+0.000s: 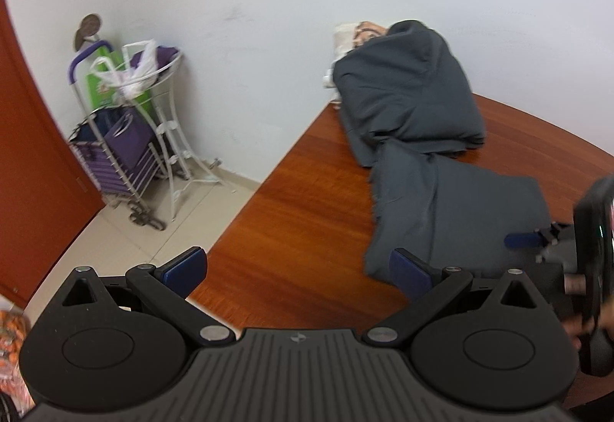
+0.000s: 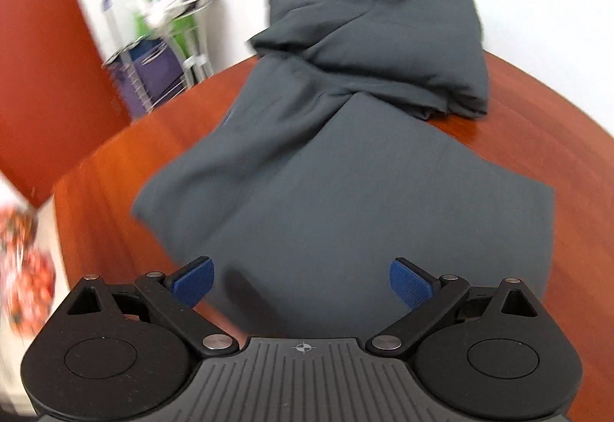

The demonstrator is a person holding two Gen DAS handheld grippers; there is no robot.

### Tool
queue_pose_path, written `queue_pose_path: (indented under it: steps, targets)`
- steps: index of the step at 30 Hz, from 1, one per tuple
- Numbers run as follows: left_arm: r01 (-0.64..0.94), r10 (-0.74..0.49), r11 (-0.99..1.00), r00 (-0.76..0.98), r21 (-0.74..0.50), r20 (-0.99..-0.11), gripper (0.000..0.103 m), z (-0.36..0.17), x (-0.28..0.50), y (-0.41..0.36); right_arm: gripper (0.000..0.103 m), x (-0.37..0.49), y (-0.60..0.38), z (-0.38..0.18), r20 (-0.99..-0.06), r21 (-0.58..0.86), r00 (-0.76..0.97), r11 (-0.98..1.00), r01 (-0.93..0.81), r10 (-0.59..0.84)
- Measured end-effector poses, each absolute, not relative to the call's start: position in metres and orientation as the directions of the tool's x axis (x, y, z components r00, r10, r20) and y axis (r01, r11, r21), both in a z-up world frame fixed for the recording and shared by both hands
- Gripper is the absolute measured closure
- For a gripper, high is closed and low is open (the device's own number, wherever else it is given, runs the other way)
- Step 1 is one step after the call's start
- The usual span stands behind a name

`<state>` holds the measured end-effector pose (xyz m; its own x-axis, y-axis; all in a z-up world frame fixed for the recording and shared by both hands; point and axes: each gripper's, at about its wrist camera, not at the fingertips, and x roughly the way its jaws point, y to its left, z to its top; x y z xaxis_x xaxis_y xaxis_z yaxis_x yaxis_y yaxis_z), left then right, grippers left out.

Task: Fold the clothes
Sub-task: 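Move the right tool onto the grey garment and pinch its edge, then pinch the garment with the left tool while the right tool holds its edge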

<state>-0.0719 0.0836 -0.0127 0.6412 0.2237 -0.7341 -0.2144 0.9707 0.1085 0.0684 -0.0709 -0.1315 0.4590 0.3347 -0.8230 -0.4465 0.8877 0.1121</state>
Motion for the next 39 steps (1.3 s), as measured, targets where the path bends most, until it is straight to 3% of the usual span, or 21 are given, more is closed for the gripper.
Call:
queue_pose_path:
  steps: [10, 12, 13, 14, 17, 20, 27, 39]
  targets:
    - [-0.307, 0.264, 0.948, 0.622, 0.081, -0.738, 0.000, -0.008, -0.099, 0.105, 0.010, 0.097, -0.027, -0.143, -0.847, 0.046, 0.468, 0.912, -0.407, 0.251]
    - [-0.320, 0.268, 0.945, 0.618, 0.076, -0.739, 0.000, -0.007, -0.102, 0.109, 0.023, 0.098, -0.022, -0.144, -0.845, 0.024, 0.479, 0.911, -0.412, 0.239]
    - [-0.326, 0.270, 0.943, 0.616, 0.073, -0.740, 0.000, -0.006, -0.104, 0.110, 0.040, 0.098, -0.022, -0.143, -0.839, 0.026, 0.487, 0.913, -0.408, 0.242]
    - [-0.332, 0.272, 0.941, 0.616, 0.070, -0.740, 0.000, -0.006, -0.105, 0.112, 0.065, 0.099, -0.022, -0.142, -0.838, 0.026, 0.492, 0.918, -0.397, 0.237]
    - [-0.345, 0.269, 0.937, 0.610, 0.056, -0.745, 0.000, -0.008, -0.100, 0.116, 0.093, 0.102, -0.033, -0.141, -0.845, 0.073, 0.472, 0.929, -0.363, 0.251]
    - [-0.344, 0.246, 0.939, 0.615, 0.026, -0.749, 0.000, -0.011, -0.093, 0.118, 0.099, 0.100, -0.050, -0.138, -0.849, 0.121, 0.447, 0.926, -0.356, 0.283]
    - [-0.257, 0.169, 0.966, 0.657, -0.007, -0.735, 0.000, -0.015, -0.072, 0.107, 0.099, 0.082, -0.092, -0.127, -0.850, 0.140, 0.448, 0.938, -0.319, 0.279]
    - [0.010, -0.057, 0.998, 0.687, -0.069, -0.725, 0.000, -0.053, -0.021, 0.059, 0.100, 0.041, -0.186, -0.109, -0.852, 0.020, 0.515, 0.988, -0.154, 0.098]
